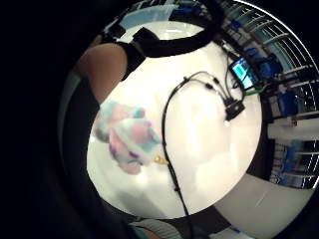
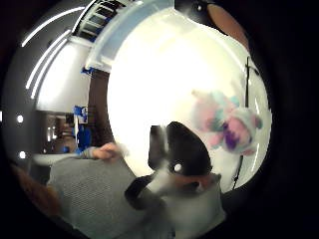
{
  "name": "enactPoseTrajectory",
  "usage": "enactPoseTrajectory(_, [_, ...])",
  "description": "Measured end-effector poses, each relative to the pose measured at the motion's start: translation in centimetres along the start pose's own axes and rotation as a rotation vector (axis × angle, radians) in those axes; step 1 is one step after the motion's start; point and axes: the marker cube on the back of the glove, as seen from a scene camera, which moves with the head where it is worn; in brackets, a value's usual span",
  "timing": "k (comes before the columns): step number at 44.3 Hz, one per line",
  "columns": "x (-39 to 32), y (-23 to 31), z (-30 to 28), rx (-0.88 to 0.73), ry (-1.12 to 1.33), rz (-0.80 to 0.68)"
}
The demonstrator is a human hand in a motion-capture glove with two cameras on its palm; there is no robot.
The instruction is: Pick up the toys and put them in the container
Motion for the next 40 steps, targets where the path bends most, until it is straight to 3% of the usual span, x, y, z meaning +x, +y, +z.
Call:
enactPoseTrajectory(7, [0.1, 0.2, 6.7, -0.141, 0.140, 0.045])
enactPoseTrajectory(12, [0.2, 0.1, 7.5, -0.096, 0.233, 0.057])
enactPoseTrajectory(21, [0.6, -0.3, 7.5, -0.054, 0.191, 0.056])
enactPoseTrajectory(31, [0.7, -1.2, 7.5, 0.136, 0.176, 0.018])
enactPoseTrajectory(40, [0.5, -1.6, 7.3, 0.132, 0.159, 0.011])
